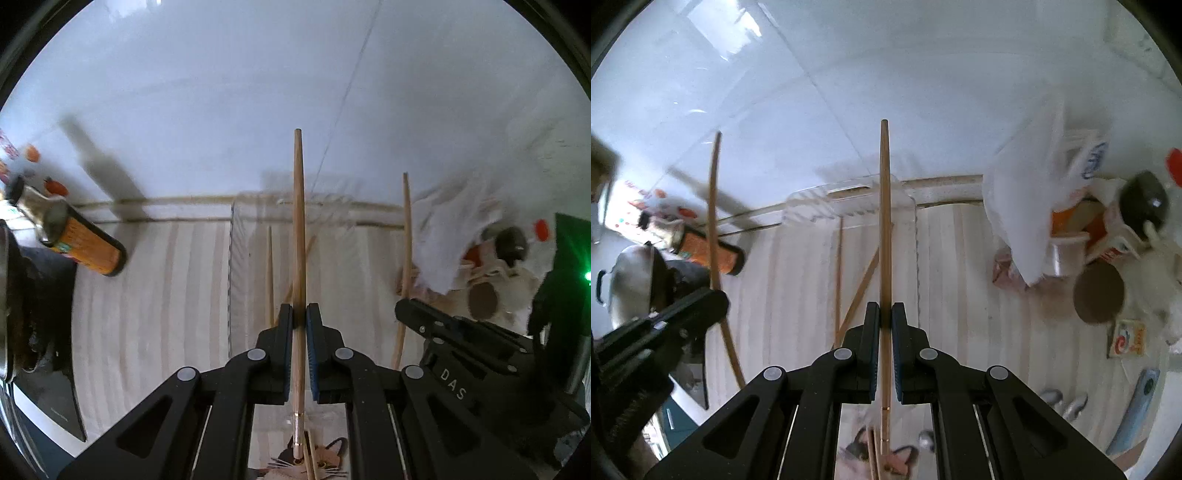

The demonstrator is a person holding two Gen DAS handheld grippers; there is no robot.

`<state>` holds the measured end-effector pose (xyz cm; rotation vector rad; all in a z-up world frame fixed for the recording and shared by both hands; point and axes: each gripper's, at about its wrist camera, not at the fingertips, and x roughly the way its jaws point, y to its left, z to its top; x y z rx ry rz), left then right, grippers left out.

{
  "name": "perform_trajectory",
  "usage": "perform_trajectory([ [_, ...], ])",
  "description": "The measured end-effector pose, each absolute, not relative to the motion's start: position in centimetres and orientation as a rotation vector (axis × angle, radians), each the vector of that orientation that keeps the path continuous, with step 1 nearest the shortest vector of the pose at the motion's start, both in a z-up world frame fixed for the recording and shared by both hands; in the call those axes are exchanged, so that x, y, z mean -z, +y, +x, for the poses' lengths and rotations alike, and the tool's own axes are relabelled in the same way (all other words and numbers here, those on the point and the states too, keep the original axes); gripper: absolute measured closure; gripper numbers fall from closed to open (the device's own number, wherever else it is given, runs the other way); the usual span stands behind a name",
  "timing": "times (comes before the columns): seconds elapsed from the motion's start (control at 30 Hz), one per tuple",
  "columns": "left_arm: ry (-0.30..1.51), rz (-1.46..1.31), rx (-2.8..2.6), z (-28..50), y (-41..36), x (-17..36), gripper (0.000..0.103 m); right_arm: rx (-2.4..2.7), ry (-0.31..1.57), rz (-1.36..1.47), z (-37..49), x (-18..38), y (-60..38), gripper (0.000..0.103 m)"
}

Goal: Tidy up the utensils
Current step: 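Lift and carry the chopstick to the clear basket with the right tool while the left tool carries its own, then open the right tool over the basket while the left tool releases its chopstick, then move both open tools back to the remaining chopsticks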

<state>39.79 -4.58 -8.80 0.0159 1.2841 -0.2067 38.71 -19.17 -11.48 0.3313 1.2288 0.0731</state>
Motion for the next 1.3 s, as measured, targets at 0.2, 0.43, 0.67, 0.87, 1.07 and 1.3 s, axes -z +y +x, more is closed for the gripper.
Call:
perform_trajectory([
  [0.2,1.372,0.039,0.174,40.6,-4.7,12.2,0.096,-0.067,1.334,0.334,41.7,16.3,-18.9,0.096],
  [0.43,1.269,0.078,0.076,38.3,-2.6,10.6,0.078,-0.065,1.348,0.313,40.4,17.1,-19.1,0.075],
  [0.67,1.092,0.118,-0.023,33.7,-0.4,8.0,0.016,0.002,1.246,0.245,36.6,14.0,-19.3,0.039],
  [0.87,1.009,0.121,-0.064,29.9,1.5,7.7,0.000,0.043,1.120,0.235,31.5,11.9,-19.7,0.024],
  [1.07,1.093,0.137,-0.119,25.4,3.9,11.7,0.000,0.048,1.139,0.262,25.4,14.2,-19.3,0.024],
  [1.3,1.234,0.246,-0.197,20.2,6.4,19.1,0.000,-0.089,1.418,0.320,19.7,24.1,-15.5,0.067],
])
